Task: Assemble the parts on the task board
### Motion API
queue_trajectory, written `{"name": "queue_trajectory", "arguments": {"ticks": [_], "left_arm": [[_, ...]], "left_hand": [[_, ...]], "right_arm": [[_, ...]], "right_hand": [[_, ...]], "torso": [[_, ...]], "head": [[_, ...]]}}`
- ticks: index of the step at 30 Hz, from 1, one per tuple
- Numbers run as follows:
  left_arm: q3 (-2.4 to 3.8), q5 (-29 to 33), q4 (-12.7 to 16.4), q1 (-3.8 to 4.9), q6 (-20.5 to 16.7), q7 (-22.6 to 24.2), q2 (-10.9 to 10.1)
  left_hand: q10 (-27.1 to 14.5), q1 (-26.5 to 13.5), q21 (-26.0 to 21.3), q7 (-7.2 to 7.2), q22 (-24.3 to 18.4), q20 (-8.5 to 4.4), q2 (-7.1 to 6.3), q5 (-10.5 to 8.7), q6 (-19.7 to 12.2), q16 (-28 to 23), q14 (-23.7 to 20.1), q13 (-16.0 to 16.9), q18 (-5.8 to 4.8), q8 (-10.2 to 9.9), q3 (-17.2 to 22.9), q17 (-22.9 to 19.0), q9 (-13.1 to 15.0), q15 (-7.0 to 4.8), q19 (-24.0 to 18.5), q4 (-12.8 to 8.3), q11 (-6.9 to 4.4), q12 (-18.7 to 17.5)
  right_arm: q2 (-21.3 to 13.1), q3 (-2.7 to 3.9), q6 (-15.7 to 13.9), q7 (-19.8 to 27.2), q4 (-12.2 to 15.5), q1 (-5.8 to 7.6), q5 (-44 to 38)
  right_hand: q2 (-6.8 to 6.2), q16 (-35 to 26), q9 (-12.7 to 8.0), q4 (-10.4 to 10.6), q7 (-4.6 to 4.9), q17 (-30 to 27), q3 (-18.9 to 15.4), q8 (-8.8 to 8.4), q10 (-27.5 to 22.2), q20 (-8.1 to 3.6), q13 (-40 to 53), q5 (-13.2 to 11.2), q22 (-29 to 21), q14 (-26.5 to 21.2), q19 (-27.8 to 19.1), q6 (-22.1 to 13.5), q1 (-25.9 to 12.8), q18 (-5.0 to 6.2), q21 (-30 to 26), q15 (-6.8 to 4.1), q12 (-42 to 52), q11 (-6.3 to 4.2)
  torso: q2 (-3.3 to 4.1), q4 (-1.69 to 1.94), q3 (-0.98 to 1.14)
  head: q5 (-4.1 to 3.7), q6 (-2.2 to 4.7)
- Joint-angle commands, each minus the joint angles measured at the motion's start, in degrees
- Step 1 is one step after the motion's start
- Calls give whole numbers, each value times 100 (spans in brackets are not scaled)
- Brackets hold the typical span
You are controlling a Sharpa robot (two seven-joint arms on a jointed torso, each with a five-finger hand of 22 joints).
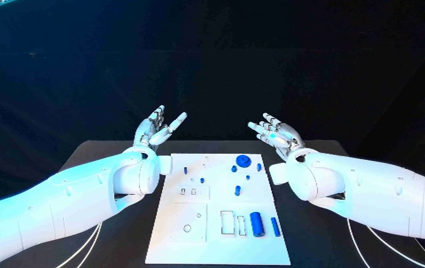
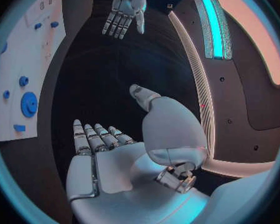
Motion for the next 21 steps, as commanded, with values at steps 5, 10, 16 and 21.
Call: {"name": "queue_trajectory", "arguments": {"ticks": [5, 10, 16, 21], "left_arm": [[5, -107, 1, 9, 332, 72, 15], [3, -122, 122, 8, 563, 100, -216], [3, -225, 323, 11, 706, 174, -402], [3, -253, 493, 13, 813, 217, -523]], "left_hand": [[2, 127, 36, 309, 10, 48, 8, 36, 45, 29, 13, 11, 88, 31, 11, 12, 9, 58, -6, 42, 61, 25], [107, 137, 48, 384, 17, 52, 157, -6, 130, 56, 106, 30, 166, 56, 147, 39, 28, 117, 9, 36, 146, 48], [787, 238, 198, 649, 99, 92, 701, -104, 839, 254, 798, 105, 349, 253, 627, 197, 164, 323, 378, 6, 436, 148], [1989, 340, 703, 907, 323, 88, 903, -147, 1782, 638, 2021, 199, 163, 555, 870, 432, 351, 458, 1626, -16, 758, 327]], "right_arm": [[21, -126, 1097, -421, -98, 141, -262], [-66, -131, 767, -89, -250, 187, -1258], [-143, -126, 551, 4, -281, 278, -2210], [-192, -120, 478, -180, -320, 375, -3021]], "right_hand": [[2, 66, 47, -141, 1020, 48, 107, 73, 233, 39, 35, 15, 14, 195, 15, 202, 223, -12, 56, 67, 54, 44], [-7, 190, 145, -351, 1020, 138, 217, 208, 693, 29, 91, 12, 58, 626, 184, 607, 494, 32, 137, 76, 146, 44], [-46, 695, 424, -694, 1010, 444, 400, 636, 2239, 6, 207, 9, 348, 2252, 1528, 1804, 935, 252, 721, -112, 429, -40], [-108, 1089, 662, -840, 976, 665, 478, 1024, 3891, -4, 285, 6, 497, 3731, 2613, 2947, 1126, 415, 1131, -291, 645, -155]], "torso": [[0, 0, -1], [54, -31, -28], [169, 14, -36], [251, 70, -27]], "head": [[0, 1], [-16, -115], [-26, -111], [-51, -99]]}}
